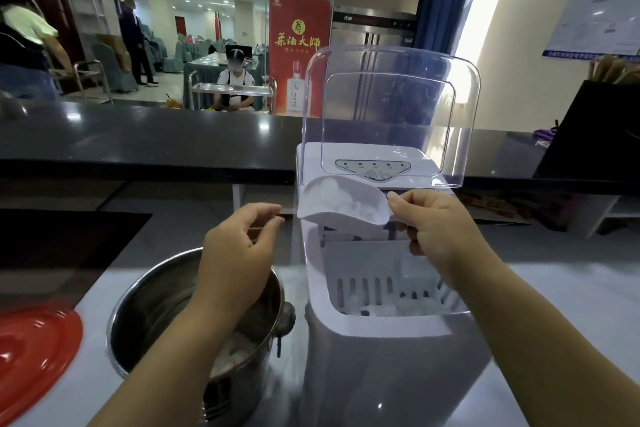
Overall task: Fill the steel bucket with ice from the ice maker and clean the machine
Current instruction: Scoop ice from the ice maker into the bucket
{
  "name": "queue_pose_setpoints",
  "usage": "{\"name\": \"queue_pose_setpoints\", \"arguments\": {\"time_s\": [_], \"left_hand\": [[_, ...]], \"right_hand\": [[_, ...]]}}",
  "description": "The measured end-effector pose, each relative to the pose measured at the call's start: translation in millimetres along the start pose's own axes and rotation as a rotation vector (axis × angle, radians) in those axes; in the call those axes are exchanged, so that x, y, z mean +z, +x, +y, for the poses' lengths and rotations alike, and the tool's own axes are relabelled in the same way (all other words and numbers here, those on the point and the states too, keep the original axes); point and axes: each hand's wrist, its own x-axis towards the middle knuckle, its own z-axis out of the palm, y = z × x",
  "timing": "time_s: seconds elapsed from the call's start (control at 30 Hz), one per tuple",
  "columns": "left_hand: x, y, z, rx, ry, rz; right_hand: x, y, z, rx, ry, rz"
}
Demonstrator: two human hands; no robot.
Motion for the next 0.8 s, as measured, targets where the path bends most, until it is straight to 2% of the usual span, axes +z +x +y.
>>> {"name": "queue_pose_setpoints", "arguments": {"time_s": [0.27, 0.43, 0.6, 0.8], "left_hand": [[-58, -5, -44, -0.031, 0.296, 0.060], [-81, -8, -69, -0.185, 0.472, 0.003], [-89, -8, -86, -0.355, 0.499, -0.095], [-91, -8, -89, -0.334, 0.410, -0.072]], "right_hand": [[38, -8, -29, -0.148, -0.107, -0.064], [62, -10, -31, -0.317, -0.291, -0.038], [76, -12, -34, -0.440, -0.461, -0.031], [89, -21, -37, -0.614, -0.670, -0.129]]}}
